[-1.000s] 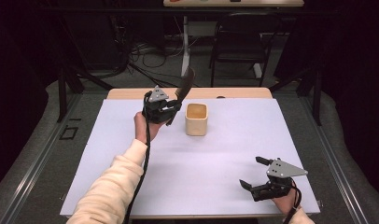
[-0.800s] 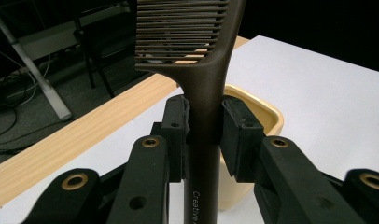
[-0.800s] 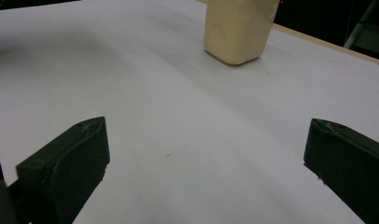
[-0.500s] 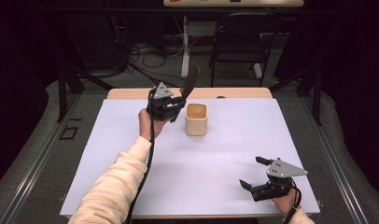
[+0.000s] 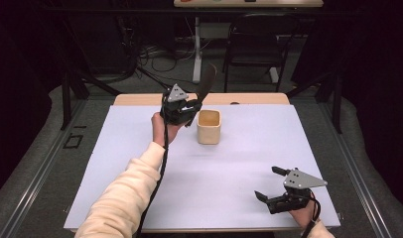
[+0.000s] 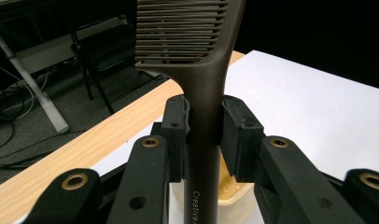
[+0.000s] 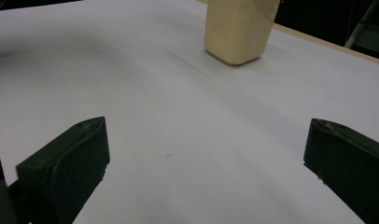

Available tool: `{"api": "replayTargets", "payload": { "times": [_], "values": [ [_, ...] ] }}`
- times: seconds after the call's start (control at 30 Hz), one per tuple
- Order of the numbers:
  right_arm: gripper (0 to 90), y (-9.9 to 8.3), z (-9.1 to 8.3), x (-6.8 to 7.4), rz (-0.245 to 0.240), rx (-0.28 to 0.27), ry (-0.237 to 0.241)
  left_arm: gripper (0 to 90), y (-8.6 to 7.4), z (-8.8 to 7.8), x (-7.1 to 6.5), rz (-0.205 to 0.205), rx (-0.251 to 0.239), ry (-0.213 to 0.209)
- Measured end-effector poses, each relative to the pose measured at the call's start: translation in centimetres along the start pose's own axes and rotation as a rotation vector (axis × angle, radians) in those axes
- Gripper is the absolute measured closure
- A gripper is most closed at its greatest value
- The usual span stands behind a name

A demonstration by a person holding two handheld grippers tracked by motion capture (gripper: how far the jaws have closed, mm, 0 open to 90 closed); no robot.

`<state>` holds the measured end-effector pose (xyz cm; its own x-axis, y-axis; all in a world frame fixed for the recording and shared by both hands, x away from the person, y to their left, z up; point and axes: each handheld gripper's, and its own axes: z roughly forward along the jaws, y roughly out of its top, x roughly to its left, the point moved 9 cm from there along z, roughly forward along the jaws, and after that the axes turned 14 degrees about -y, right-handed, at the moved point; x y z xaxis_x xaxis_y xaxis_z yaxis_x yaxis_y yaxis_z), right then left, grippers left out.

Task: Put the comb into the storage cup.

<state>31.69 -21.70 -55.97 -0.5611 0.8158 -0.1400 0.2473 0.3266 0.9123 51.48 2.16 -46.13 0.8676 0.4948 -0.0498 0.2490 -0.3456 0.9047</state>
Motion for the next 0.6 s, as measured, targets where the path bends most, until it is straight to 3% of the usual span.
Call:
{"api": "replayTargets", "payload": {
  "times": [0.6],
  "values": [
    [0.0,0.0,0.0,0.0,0.000,0.002,0.005,72.5,1.4,0.8,-0.4,-0.012,-0.048,-0.016]
  ]
}}
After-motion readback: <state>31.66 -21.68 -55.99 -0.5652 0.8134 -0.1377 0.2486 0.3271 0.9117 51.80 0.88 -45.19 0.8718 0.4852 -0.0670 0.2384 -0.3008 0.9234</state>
